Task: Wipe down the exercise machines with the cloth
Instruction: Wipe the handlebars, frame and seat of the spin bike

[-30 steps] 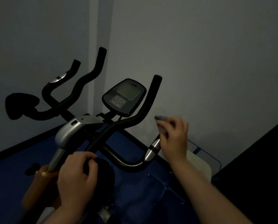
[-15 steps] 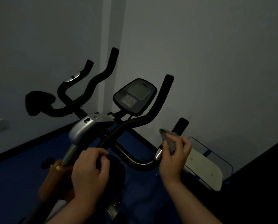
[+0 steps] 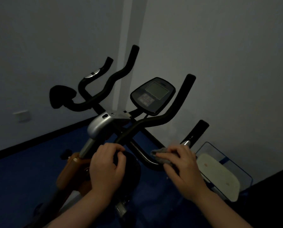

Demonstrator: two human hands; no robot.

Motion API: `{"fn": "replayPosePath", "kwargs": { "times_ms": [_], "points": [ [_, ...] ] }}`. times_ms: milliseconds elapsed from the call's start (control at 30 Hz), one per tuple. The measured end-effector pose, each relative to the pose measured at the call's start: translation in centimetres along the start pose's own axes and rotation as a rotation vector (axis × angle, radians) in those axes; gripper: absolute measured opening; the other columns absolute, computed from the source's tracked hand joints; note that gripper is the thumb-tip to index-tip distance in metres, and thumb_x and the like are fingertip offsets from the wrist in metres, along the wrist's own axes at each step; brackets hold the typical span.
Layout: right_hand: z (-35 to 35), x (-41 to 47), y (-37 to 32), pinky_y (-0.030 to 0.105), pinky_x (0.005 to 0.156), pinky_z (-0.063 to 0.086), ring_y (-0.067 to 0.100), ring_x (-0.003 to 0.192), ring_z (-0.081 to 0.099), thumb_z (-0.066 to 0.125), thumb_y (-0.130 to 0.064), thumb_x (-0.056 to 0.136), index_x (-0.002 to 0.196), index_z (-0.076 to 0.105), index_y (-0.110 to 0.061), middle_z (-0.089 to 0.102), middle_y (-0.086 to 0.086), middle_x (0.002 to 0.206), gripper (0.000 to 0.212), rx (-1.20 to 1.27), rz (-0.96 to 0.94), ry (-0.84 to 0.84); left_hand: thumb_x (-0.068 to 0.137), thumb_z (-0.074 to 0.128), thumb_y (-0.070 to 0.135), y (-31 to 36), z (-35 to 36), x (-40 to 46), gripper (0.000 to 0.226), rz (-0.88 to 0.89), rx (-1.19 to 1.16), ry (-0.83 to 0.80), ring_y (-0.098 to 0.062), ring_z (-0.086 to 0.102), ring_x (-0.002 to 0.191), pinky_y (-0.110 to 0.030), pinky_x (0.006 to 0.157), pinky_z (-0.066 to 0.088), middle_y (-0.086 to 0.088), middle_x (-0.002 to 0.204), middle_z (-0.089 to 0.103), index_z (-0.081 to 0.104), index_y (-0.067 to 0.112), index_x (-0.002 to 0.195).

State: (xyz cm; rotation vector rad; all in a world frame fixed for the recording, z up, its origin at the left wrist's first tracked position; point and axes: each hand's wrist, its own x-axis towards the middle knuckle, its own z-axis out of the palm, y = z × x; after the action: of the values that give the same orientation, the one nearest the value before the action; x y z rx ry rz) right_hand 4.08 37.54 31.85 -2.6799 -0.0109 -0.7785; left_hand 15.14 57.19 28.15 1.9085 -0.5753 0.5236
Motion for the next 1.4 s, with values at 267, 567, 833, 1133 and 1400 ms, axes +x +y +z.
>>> {"fn": "replayPosePath", "kwargs": {
  "times_ms": [267,567,833,1133,1400],
  "points": [
    [3.4,5.6,-3.7,0.028,0.086,0.05,0.005,0.097,0.059,0.063,-0.015,0.079,0.11,0.066,-0.034,0.063,-0.016,0.098,0.037,0.22,0.129,-0.455,0.084,0.047,0.023,-0.3,0.1,0.0,0.015,0.011,0.04,-0.007,-0.009,0.051,0.074,-0.035,0.063,0.046,0.007,0.079,0.058,0.061,0.019,0.082],
    [0.5,6.4,-2.1,0.012,0.091,0.042,-0.003,0.102,0.057,0.072,-0.009,0.082,0.104,0.073,-0.034,0.064,-0.017,0.103,0.034,0.206,0.066,-0.557,0.083,0.049,0.021,-0.1,0.0,0.1,0.011,0.011,0.063,-0.002,-0.008,0.05,0.072,-0.036,0.061,0.045,0.008,0.078,0.057,0.06,0.021,0.082],
    [3.0,7.1,-1.9,-0.001,0.08,0.032,-0.008,0.094,0.047,0.057,-0.015,0.094,0.123,0.063,-0.029,0.053,-0.016,0.107,0.033,0.094,0.117,-0.39,0.084,0.05,0.019,-0.2,0.1,0.0,0.011,0.015,0.069,0.007,-0.013,0.052,0.073,-0.038,0.063,0.044,0.006,0.078,0.058,0.06,0.018,0.081],
    [2.5,6.9,-2.7,0.008,0.08,0.032,0.009,0.11,0.056,0.061,-0.034,0.092,0.135,0.054,-0.032,0.063,-0.009,0.124,0.044,-0.027,0.106,-0.501,0.083,0.048,0.021,-0.3,0.2,0.1,0.013,0.004,0.066,0.01,-0.013,0.053,0.073,-0.039,0.062,0.046,0.006,0.078,0.058,0.06,0.018,0.081],
    [2.4,6.3,-3.1,0.018,0.072,0.043,0.006,0.089,0.063,0.074,-0.037,0.08,0.105,0.064,-0.029,0.07,-0.011,0.097,0.027,0.002,0.313,-0.376,0.085,0.047,0.022,-0.2,0.1,-0.1,0.013,-0.006,0.055,-0.003,-0.009,0.051,0.074,-0.035,0.062,0.045,0.008,0.079,0.056,0.06,0.02,0.082]
  ]
}}
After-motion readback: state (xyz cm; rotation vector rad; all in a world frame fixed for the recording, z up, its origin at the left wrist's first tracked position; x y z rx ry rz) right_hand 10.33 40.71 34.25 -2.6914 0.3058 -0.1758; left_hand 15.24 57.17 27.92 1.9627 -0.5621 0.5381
